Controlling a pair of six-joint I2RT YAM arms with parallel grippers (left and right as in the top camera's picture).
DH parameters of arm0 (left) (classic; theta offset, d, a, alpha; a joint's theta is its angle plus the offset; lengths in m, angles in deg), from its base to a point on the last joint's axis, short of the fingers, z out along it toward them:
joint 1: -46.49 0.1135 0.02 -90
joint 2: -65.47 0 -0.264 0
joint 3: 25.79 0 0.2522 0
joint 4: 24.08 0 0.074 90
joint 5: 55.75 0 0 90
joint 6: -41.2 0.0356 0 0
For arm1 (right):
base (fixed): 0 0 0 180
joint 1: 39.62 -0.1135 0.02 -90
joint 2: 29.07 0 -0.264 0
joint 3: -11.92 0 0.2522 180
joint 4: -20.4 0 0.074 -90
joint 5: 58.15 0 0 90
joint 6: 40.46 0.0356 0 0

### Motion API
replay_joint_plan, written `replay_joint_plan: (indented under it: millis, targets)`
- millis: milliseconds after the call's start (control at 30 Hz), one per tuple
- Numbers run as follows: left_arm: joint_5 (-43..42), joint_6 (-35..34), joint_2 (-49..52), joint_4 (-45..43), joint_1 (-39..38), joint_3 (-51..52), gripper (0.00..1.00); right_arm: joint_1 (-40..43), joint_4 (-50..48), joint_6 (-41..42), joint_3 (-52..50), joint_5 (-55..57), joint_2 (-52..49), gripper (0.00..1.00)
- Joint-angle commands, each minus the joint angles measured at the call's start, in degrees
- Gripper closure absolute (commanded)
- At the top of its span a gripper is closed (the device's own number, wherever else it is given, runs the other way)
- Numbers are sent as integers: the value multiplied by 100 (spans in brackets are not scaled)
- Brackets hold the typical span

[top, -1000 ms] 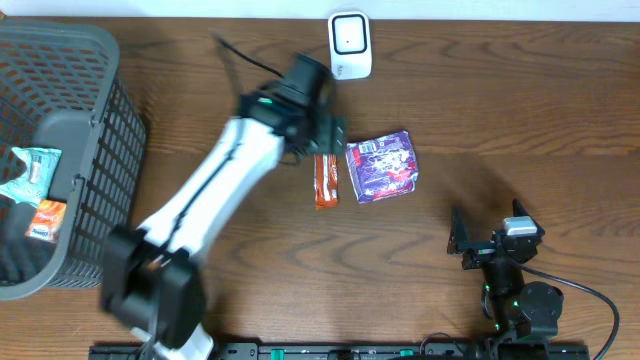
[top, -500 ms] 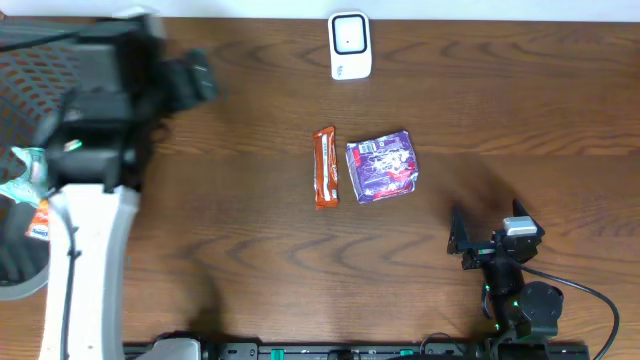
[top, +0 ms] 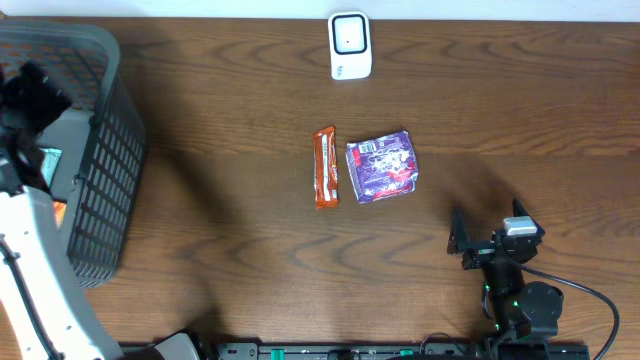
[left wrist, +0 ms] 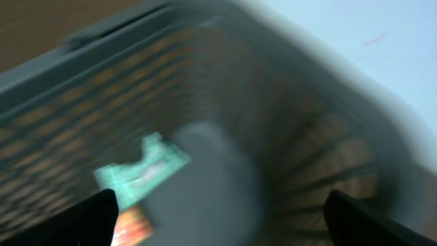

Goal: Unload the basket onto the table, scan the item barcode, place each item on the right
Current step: 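Move the left gripper back into the basket toward the orange tissue pack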

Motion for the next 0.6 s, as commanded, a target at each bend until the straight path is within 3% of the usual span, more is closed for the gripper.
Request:
replay_joint_plan:
  millis: [0, 367, 567]
  targets:
    - [811, 990, 264, 275, 262, -22, 4, 68, 22, -66, -13, 26, 7, 1]
    - [1134, 1220, 1154, 743, 616, 269, 7, 68, 22, -66, -13, 26, 7, 1]
    - [1134, 824, 1740, 1021, 678, 267, 15, 68, 22, -66, -13, 26, 7, 1]
